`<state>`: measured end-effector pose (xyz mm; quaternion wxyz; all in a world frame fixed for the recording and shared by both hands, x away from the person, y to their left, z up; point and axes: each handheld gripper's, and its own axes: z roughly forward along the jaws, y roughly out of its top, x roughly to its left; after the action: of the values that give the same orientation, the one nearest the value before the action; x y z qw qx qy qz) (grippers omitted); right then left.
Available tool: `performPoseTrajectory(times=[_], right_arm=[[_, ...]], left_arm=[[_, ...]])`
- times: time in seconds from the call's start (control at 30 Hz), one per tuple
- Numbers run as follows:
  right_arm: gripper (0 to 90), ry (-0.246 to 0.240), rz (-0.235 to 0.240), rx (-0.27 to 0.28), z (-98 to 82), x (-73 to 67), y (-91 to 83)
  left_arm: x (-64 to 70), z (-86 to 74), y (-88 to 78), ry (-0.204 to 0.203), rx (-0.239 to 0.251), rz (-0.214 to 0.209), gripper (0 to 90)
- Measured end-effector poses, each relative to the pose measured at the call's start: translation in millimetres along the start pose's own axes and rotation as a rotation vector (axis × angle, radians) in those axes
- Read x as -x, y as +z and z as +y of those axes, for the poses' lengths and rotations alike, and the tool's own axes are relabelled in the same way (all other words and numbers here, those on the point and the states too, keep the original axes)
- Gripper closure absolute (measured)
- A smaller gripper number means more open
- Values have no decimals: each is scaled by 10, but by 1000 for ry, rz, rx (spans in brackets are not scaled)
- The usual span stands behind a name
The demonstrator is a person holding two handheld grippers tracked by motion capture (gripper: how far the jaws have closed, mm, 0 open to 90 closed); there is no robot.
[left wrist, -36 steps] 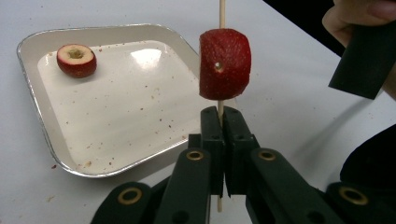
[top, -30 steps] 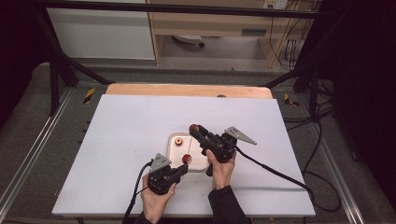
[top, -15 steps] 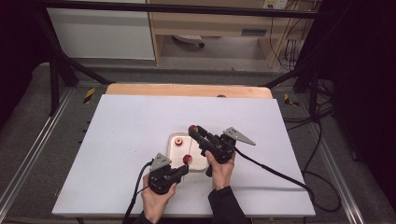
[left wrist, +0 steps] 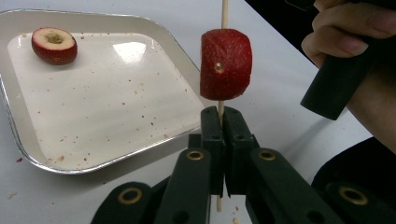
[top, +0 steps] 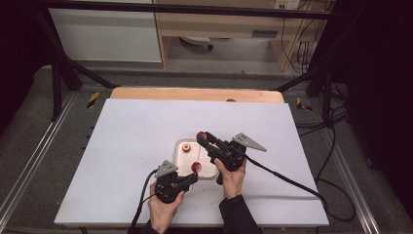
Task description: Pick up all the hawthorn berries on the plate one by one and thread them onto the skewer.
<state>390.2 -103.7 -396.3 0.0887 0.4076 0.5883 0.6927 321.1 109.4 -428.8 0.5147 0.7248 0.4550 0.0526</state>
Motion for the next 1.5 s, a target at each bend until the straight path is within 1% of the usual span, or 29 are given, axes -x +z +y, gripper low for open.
performPoseTrajectory(times=[0.33,0.5,0.57,0.6,0.63,0.67,0.77,0.8,0.83,0.87,0.9,0.93,1.0,1.07,1.1,1.13,1.23,1.33,1.37,1.4,1.5], right_arm=[[612,29,2,-4,8,-3,2],[612,23,1,-10,-8,5,13],[612,19,-4,-14,-17,8,18],[613,20,0,-14,-28,11,25],[612,20,1,-15,-30,9,25],[612,15,2,-17,-35,7,23],[612,6,1,-21,-47,-1,16],[612,2,10,-26,-55,-4,15],[612,-6,10,-31,-62,-5,13],[612,-15,7,-34,-70,-9,8],[612,-25,6,-38,-71,-10,3],[612,-26,7,-46,-70,-16,-3],[612,-21,18,-63,-76,-20,-8],[612,-10,23,-84,-93,-31,-14],[612,-10,23,-84,-93,-31,-14],[613,-9,22,-107,-116,-37,-16],[612,-14,23,-123,-126,-42,-24],[613,-18,30,-159,-153,-53,-35],[613,-18,30,-159,-153,-53,-35],[613,-13,37,-183,-181,-58,-34],[613,-23,31,-191,-195,-59,-36]], left_arm=[[-3,-1,-9,9,1,10,884],[2,0,-5,8,3,6,883],[9,0,0,16,-2,6,883],[3,-1,3,7,0,7,883],[3,-1,3,7,0,7,883],[-4,9,-10,-6,7,5,884],[-9,10,-8,-12,8,-1,883],[-2,11,-15,-24,23,-6,884],[-2,11,-15,-24,23,-6,884],[0,11,-15,-37,23,-14,884],[0,11,-15,-37,23,-14,884],[-5,13,-21,-46,43,-8,884],[-4,26,-30,-53,60,-4,884],[-5,41,-34,-51,64,2,884],[-5,41,-34,-51,64,2,884],[-6,53,-30,-47,59,9,885],[-14,56,-22,-42,54,11,884],[-37,83,-20,-30,56,16,884],[-37,83,-20,-30,56,16,884],[-41,107,-21,-17,47,26,885],[-40,101,-9,-5,41,31,885]])
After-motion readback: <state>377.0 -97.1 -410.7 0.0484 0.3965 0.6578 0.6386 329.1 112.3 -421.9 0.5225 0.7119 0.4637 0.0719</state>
